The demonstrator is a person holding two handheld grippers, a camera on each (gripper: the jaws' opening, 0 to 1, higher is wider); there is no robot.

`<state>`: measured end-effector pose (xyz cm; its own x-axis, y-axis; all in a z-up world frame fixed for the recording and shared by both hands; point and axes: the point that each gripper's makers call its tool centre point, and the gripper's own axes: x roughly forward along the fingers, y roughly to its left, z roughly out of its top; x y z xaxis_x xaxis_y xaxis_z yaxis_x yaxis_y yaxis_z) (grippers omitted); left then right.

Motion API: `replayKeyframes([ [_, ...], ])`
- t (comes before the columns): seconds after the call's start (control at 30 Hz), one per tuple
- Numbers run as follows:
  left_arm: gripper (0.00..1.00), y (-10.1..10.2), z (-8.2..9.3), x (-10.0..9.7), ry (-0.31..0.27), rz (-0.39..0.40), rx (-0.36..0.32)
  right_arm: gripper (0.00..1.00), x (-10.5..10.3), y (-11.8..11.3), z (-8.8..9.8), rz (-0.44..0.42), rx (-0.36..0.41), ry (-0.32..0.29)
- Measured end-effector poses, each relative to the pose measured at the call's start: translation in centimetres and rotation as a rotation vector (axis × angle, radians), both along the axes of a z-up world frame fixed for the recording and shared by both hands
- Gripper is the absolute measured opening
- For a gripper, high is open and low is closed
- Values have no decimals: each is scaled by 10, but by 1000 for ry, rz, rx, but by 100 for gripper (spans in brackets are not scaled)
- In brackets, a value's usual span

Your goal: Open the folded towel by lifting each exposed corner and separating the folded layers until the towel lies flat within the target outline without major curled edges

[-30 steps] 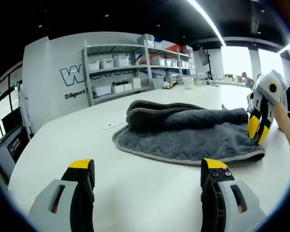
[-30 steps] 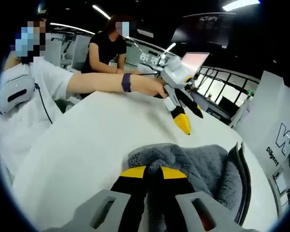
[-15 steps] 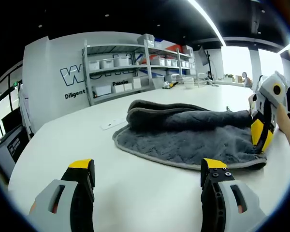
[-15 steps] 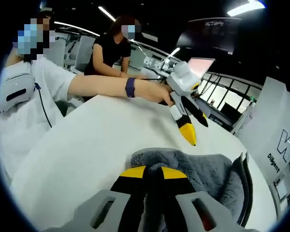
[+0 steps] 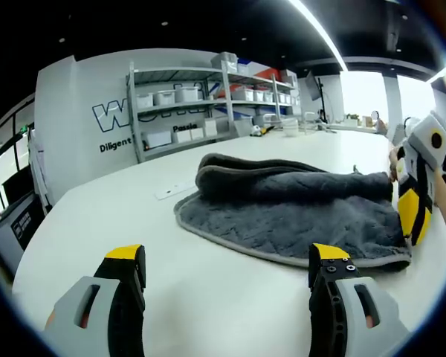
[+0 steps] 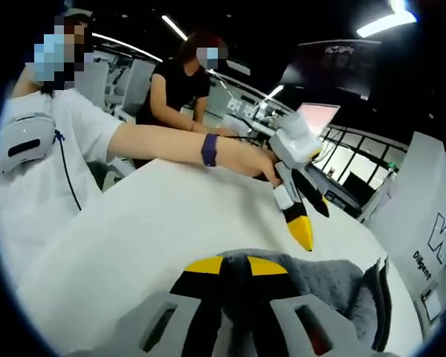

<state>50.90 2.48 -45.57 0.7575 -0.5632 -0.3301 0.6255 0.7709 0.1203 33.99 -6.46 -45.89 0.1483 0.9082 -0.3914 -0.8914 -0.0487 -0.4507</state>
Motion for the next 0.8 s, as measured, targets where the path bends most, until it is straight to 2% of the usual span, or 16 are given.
replayKeyframes([
  [0.1, 89, 0, 0, 0, 1, 1, 1, 7, -8, 6, 11, 31, 45, -10],
  [0.23, 89, 0, -1, 0, 1, 0, 3, 7, -4, 3, 24, 17, 101, -18],
  [0.37, 89, -1, -1, 0, 1, -1, 1, 8, 12, -5, 31, -50, 127, -28],
  [0.5, 89, -1, -1, 0, 2, -1, 1, 17, 26, -14, 35, -112, 141, -29],
  [0.63, 89, -1, -1, -1, 2, -2, 2, 21, 38, -21, 42, -177, 167, -29],
  [0.8, 89, 0, -1, 0, 4, -1, 4, 29, 61, -37, 50, -306, 201, -23],
])
